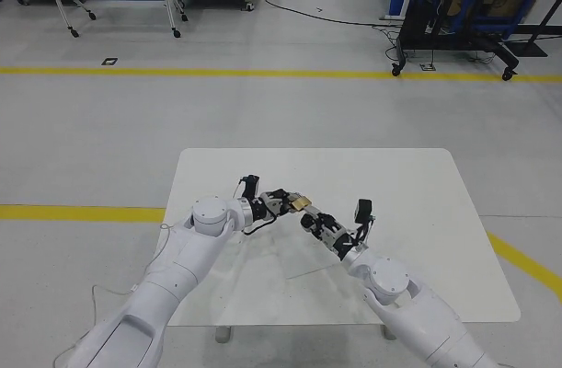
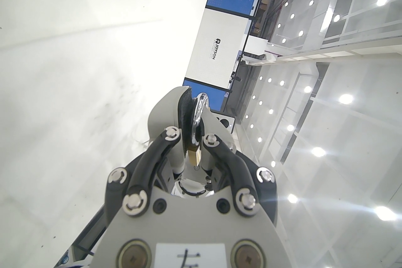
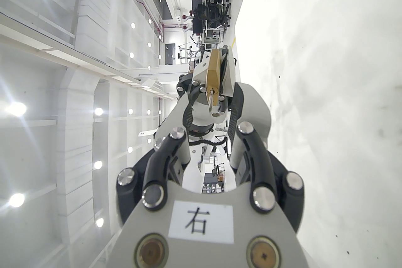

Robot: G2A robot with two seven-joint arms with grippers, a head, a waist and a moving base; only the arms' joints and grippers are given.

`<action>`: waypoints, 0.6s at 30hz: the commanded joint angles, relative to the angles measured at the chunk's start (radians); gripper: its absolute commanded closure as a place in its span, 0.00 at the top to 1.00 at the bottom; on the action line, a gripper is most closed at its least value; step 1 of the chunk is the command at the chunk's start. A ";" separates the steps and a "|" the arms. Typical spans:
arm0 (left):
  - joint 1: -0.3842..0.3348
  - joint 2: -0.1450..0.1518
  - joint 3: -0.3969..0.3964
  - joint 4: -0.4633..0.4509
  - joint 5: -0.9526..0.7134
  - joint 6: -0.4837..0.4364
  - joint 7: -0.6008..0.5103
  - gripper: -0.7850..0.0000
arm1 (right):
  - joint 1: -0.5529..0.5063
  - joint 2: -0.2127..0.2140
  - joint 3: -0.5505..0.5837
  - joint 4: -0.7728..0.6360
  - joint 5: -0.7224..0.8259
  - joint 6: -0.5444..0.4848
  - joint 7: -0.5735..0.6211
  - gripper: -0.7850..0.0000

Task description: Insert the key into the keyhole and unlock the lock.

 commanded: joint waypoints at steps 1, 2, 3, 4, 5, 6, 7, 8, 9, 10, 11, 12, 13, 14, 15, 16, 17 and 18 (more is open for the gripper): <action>0.000 0.000 -0.004 0.001 0.001 -0.002 -0.001 0.00 | -0.004 -0.001 0.005 -0.001 0.000 -0.007 0.013 0.45; 0.000 0.000 -0.006 0.001 0.001 -0.003 -0.002 0.00 | -0.007 -0.002 0.012 0.002 0.003 -0.015 0.012 1.00; 0.001 0.001 -0.010 0.000 -0.001 -0.005 -0.003 0.00 | -0.007 -0.002 0.012 0.002 0.003 -0.015 0.012 1.00; 0.002 0.001 -0.015 0.000 -0.003 -0.009 0.000 0.00 | -0.007 -0.002 0.012 0.002 0.003 -0.015 0.012 1.00; 0.006 0.001 -0.022 0.000 -0.013 -0.012 0.003 0.00 | -0.007 -0.002 0.012 0.002 0.003 -0.015 0.012 1.00; 0.009 0.002 -0.026 0.000 -0.024 -0.009 -0.004 0.00 | -0.007 -0.002 0.012 0.002 0.003 -0.015 0.012 1.00; 0.009 0.002 -0.026 0.000 -0.024 -0.009 -0.004 0.00 | -0.007 -0.002 0.012 0.002 0.003 -0.015 0.012 1.00; 0.009 0.002 -0.026 0.000 -0.024 -0.009 -0.004 0.00 | -0.007 -0.002 0.012 0.002 0.003 -0.015 0.012 1.00; 0.009 0.002 -0.026 0.000 -0.024 -0.009 -0.004 0.00 | -0.007 -0.002 0.012 0.002 0.003 -0.015 0.012 1.00; 0.009 0.002 -0.026 0.000 -0.024 -0.009 -0.004 0.00 | -0.007 -0.002 0.012 0.002 0.003 -0.015 0.012 1.00; 0.009 0.002 -0.026 0.000 -0.024 -0.009 -0.004 0.00 | -0.007 -0.002 0.012 0.002 0.003 -0.015 0.012 1.00; 0.009 0.002 -0.026 0.000 -0.024 -0.009 -0.004 0.00 | -0.007 -0.002 0.012 0.002 0.003 -0.015 0.012 1.00; 0.009 0.002 -0.026 0.000 -0.024 -0.009 -0.004 0.00 | -0.007 -0.002 0.012 0.002 0.003 -0.015 0.012 1.00; 0.009 0.002 -0.026 0.000 -0.024 -0.009 -0.004 0.00 | -0.007 -0.002 0.012 0.002 0.003 -0.015 0.012 1.00; 0.009 0.002 -0.026 0.000 -0.024 -0.009 -0.004 0.00 | -0.007 -0.002 0.012 0.002 0.003 -0.015 0.012 1.00; 0.013 0.001 -0.027 -0.001 -0.028 -0.007 -0.003 0.00 | -0.012 -0.002 0.015 -0.007 -0.003 -0.027 0.019 1.00; 0.025 0.001 -0.032 -0.006 -0.059 0.011 -0.022 0.00 | -0.021 -0.001 0.025 -0.013 -0.014 -0.056 0.015 1.00; 0.031 0.000 -0.043 -0.004 -0.102 0.037 -0.057 0.00 | -0.035 0.000 0.036 -0.019 -0.018 -0.085 0.016 1.00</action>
